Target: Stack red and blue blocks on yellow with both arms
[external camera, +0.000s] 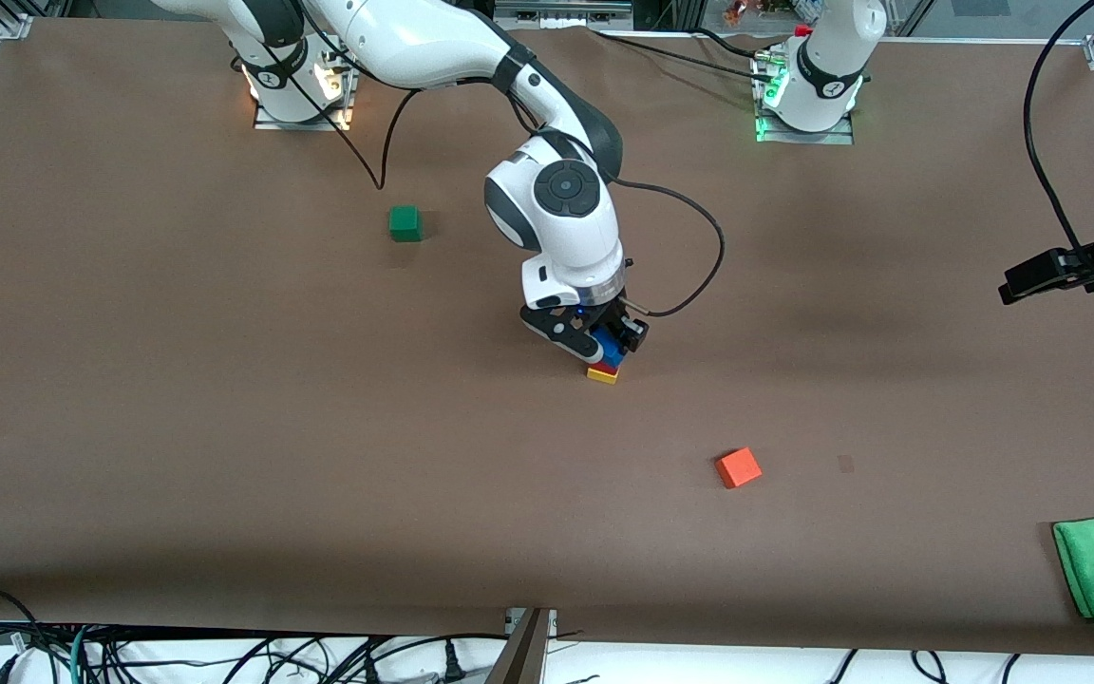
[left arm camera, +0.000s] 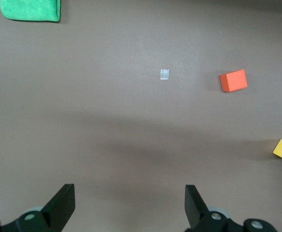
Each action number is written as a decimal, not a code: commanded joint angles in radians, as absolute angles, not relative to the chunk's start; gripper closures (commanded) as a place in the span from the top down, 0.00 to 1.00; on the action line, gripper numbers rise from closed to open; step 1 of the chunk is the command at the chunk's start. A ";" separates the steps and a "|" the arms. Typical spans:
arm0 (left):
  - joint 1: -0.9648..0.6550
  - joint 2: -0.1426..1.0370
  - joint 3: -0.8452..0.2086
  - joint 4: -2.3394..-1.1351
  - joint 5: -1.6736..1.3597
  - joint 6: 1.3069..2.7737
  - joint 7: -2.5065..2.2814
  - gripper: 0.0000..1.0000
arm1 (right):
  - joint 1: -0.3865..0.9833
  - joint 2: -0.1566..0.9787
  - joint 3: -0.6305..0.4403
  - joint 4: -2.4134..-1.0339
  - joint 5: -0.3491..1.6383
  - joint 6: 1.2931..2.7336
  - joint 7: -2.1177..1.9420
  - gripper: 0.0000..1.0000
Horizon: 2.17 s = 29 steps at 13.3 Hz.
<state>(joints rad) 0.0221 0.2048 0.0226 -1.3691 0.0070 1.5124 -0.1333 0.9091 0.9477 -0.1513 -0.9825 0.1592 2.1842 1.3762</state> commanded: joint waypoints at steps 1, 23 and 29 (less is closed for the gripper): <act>0.025 0.199 0.026 -1.373 -0.014 1.508 -0.118 1.00 | 0.911 0.969 -0.152 -0.939 0.140 2.184 1.387 0.49; 0.023 0.199 0.026 -1.373 -0.014 1.508 -0.118 1.00 | 0.899 0.882 -0.153 -0.939 0.115 2.027 1.332 0.99; 0.023 0.199 0.026 -1.373 -0.014 1.508 -0.118 1.00 | 0.709 0.645 -0.161 -1.040 0.164 1.734 0.979 1.00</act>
<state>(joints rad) 0.0221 0.2049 0.0227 -1.3693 0.0070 1.5124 -0.1333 0.7822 0.7507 -0.1743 -0.9367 0.1255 1.7938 1.0738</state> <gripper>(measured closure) 0.000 0.000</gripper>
